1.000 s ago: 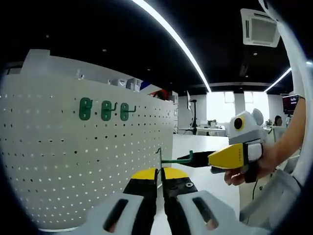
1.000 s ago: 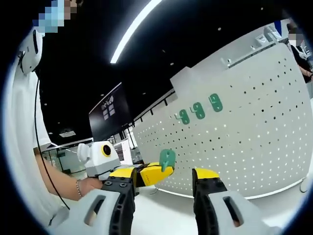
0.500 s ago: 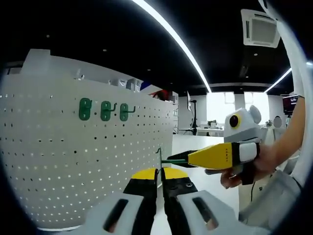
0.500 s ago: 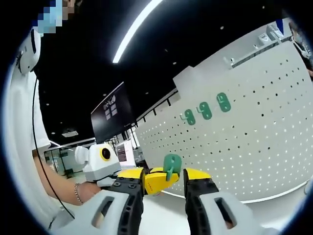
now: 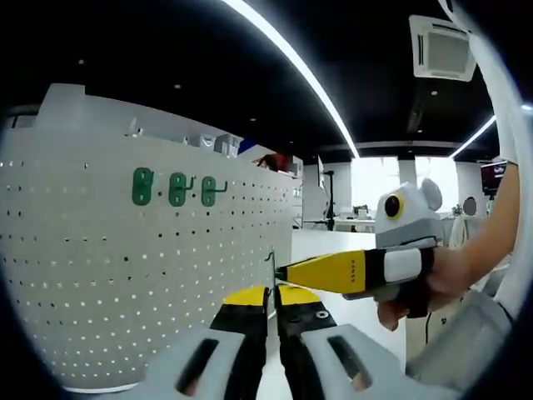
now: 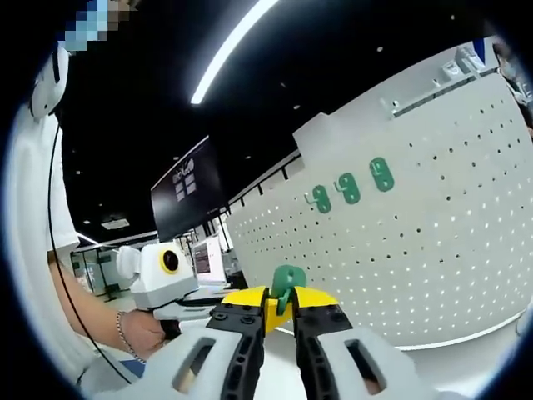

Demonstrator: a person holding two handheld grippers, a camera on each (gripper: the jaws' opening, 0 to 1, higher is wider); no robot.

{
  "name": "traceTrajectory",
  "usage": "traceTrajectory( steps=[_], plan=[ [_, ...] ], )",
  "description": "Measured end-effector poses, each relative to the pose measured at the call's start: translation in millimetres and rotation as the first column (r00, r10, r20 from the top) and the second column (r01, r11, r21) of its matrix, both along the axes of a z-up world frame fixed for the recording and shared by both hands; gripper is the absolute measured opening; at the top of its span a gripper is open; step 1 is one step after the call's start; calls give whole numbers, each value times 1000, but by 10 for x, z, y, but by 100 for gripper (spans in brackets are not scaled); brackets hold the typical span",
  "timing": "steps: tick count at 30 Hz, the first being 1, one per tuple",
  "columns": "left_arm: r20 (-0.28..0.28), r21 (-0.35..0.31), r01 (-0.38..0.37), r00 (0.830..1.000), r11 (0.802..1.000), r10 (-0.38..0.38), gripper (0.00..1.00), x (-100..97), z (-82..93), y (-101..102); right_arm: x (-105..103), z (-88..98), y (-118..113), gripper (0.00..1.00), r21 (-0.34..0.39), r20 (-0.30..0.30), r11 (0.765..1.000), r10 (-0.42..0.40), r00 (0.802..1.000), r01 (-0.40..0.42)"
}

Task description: Insert the hook assembly into the mounting plate slot until the hook locks in place.

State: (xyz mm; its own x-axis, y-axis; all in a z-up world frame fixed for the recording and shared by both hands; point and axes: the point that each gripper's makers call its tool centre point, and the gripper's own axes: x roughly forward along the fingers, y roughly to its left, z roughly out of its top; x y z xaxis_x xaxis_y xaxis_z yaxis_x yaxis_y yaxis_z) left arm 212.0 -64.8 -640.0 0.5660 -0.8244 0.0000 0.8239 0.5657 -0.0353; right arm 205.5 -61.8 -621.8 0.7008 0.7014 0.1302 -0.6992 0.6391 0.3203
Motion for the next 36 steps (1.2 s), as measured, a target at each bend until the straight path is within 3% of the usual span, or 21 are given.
traceTrajectory(
  steps=[17, 20, 36],
  plan=[
    [-1, 11, -35, 999, 999, 35, 3, 4, -12, 35, 49, -45, 23, 1, -49, -20, 998, -49, 999, 48],
    [0, 9, -37, 999, 999, 37, 3, 10, -3, 40, 62, -45, 10, 1, -19, -45, 999, -50, 998, 49],
    [-13, -1, -26, 1000, 1000, 26, 3, 12, -16, 26, 57, -45, -2, 1, -37, -36, 998, -57, 998, 56]
  ],
)
